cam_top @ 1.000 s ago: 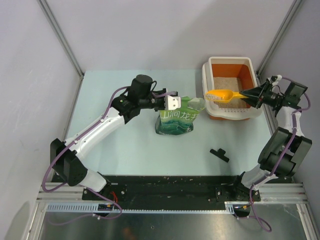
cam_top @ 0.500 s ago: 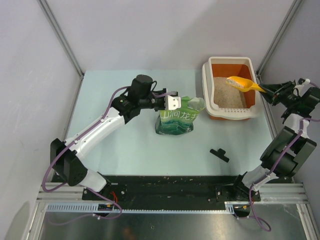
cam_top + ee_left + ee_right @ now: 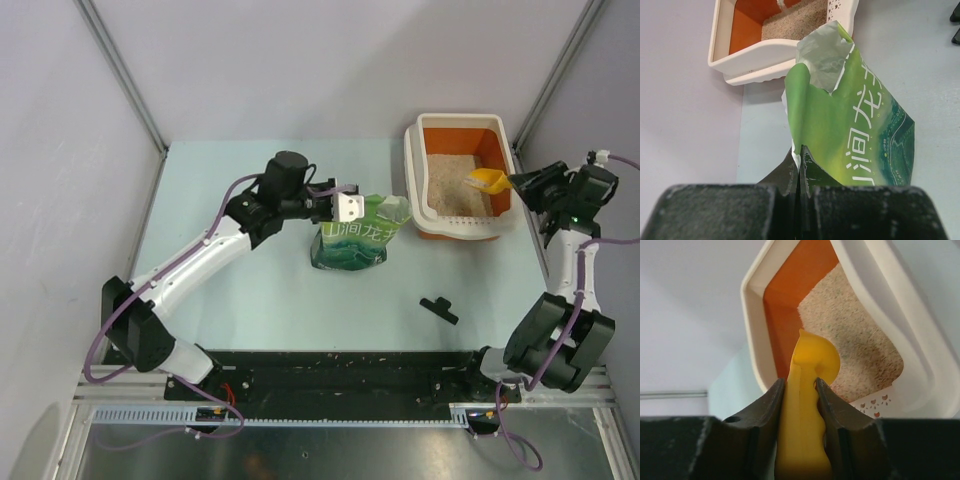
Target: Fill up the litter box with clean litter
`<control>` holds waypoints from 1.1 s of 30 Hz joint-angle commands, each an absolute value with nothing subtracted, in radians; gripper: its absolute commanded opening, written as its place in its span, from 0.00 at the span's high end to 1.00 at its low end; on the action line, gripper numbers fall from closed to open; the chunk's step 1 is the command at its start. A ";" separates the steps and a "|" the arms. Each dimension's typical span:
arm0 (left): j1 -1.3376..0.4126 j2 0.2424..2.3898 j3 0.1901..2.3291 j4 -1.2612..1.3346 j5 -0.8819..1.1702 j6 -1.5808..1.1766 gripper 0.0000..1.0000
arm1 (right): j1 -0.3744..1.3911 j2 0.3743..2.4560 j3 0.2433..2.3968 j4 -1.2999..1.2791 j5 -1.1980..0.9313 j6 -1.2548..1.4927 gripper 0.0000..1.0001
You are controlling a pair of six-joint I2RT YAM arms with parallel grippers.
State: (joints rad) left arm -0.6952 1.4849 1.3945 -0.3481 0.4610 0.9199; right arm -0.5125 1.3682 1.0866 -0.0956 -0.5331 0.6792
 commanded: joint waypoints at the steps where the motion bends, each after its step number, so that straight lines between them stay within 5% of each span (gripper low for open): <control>1: -0.710 1.411 1.381 -0.250 0.499 0.902 1.00 | -0.439 1.344 1.121 -0.106 -0.264 0.554 1.00; 9: -0.719 1.326 1.302 -0.252 0.512 0.888 0.99 | -0.302 1.463 1.279 -0.066 -0.094 0.316 1.00; 18: -0.721 1.311 1.275 -0.244 0.525 0.871 0.99 | -0.121 1.398 1.302 -0.117 -0.018 -0.331 1.00; 28: -0.721 1.365 1.315 -0.232 0.511 0.831 0.99 | -0.115 1.255 1.623 -0.665 -0.803 -0.138 1.00; 33: -0.721 1.376 1.318 -0.230 0.509 0.827 0.99 | -0.003 1.247 1.629 -0.796 -0.894 -0.165 1.00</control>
